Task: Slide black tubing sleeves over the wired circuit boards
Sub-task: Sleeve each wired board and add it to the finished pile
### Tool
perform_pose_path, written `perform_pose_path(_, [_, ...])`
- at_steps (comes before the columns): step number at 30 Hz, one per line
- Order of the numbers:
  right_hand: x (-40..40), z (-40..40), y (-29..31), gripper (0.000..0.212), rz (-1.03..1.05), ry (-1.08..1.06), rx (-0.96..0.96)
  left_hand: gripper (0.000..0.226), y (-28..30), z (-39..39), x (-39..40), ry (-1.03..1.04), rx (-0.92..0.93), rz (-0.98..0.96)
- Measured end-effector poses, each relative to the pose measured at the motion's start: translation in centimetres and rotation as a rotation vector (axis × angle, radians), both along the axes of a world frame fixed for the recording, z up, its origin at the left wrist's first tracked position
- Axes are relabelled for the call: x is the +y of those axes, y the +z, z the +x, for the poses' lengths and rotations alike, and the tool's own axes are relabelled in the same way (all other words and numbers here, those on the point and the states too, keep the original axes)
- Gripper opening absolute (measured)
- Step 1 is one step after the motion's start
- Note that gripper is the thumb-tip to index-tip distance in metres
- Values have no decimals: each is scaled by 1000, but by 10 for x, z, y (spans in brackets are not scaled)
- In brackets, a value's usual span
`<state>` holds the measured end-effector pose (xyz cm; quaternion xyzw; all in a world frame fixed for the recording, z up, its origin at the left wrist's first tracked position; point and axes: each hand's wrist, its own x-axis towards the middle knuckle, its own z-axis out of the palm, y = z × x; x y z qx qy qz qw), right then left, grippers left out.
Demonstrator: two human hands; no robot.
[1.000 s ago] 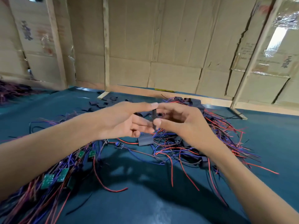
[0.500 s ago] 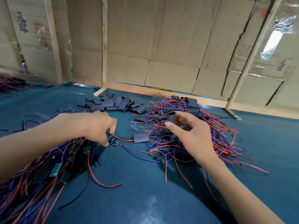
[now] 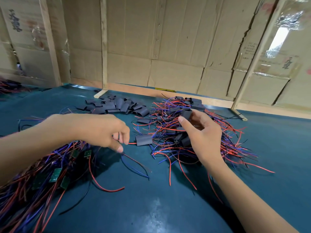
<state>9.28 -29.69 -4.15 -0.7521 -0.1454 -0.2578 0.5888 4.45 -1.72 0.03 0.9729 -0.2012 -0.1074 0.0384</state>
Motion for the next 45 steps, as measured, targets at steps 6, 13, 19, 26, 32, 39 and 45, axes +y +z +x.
perform_pose_path(6, [4, -2, -3, 37, 11, 26, 16, 17, -40, -5, -29, -241, -91, -201])
perform_pose_path(13, [8, -1, 0, 21, 333, 343, 122, 17, -44, -5, -56, -203, -182, -297])
perform_pose_path(19, [-1, 3, 7, 5, 601, 611, 242, 18, -42, 15, -97, 76, -479, -997])
perform_pose_path(26, [2, 6, 2, 18, 611, 670, 323, 24, -67, 17, -103, 127, -471, -1100])
perform_pose_path(32, [7, 3, 0, 14, 670, 681, 384, 42, -65, 11, -107, 70, -291, -1314])
perform_pose_path(39, [11, -4, 0, 15, 613, 798, 356, 43, -69, 17, -102, 146, -160, -1500])
perform_pose_path(45, [15, -5, -1, 12, 663, 768, 361, 41, -70, 16, -103, 136, -245, -1434])
